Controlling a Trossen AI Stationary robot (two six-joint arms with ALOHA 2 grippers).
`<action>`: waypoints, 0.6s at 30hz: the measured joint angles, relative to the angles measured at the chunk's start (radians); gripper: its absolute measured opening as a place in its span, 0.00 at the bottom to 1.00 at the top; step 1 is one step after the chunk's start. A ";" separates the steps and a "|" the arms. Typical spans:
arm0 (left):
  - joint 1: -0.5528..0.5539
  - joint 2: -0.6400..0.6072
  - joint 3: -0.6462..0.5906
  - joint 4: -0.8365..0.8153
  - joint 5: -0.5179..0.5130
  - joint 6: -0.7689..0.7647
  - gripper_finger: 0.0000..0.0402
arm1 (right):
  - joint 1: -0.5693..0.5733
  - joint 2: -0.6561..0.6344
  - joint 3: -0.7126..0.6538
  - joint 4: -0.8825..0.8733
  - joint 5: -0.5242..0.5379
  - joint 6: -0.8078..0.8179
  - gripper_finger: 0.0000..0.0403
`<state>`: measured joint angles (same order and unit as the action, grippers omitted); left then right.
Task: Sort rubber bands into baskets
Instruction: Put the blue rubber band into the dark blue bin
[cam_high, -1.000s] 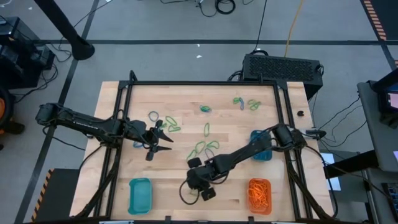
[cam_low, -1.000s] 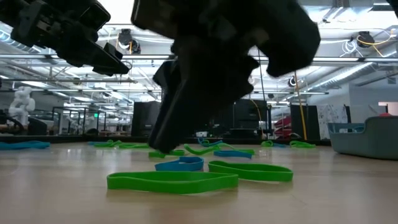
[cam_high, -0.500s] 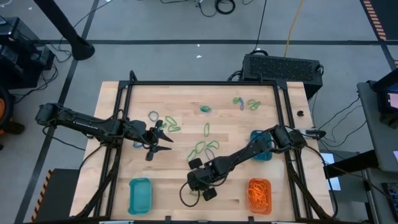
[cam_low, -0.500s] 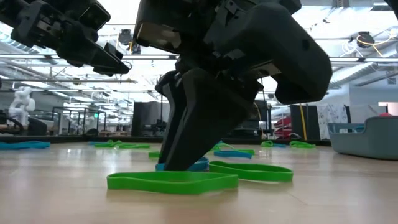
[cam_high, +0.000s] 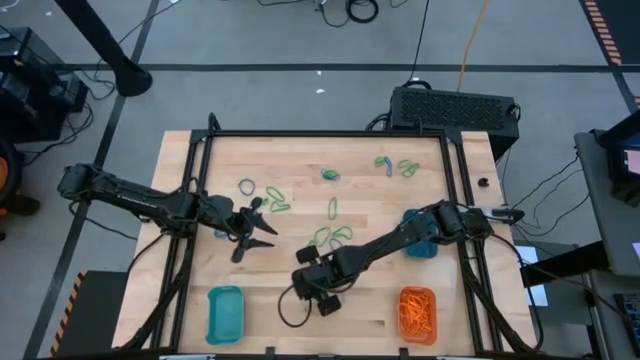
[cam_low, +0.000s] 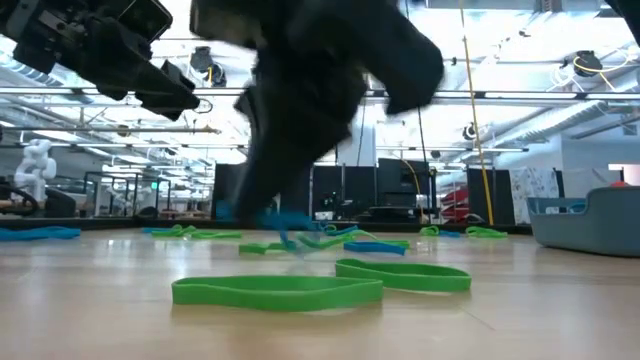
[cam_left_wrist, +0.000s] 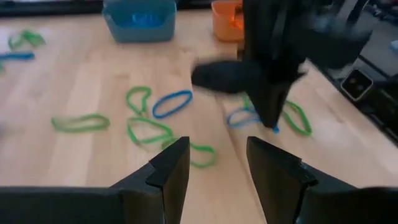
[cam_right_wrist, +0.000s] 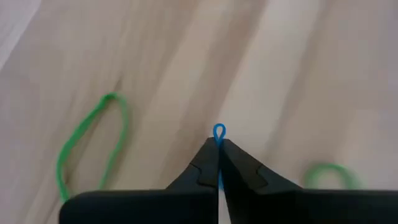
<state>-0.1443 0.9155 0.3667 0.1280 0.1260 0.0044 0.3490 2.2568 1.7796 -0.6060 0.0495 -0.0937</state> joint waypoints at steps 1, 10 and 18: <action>-0.003 -0.004 0.005 -0.025 -0.001 -0.012 0.42 | -0.001 -0.002 0.028 -0.044 0.015 0.000 0.00; -0.044 -0.017 0.032 -0.203 0.049 -0.124 0.42 | -0.003 -0.004 0.220 -0.516 0.064 0.041 0.00; -0.055 -0.015 0.032 -0.258 0.023 -0.152 0.42 | -0.040 -0.019 0.222 -0.886 0.059 0.165 0.00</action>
<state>-0.1993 0.9001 0.3988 -0.1299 0.1490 -0.1477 0.3090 2.2373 2.0018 -1.4918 0.1081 0.0717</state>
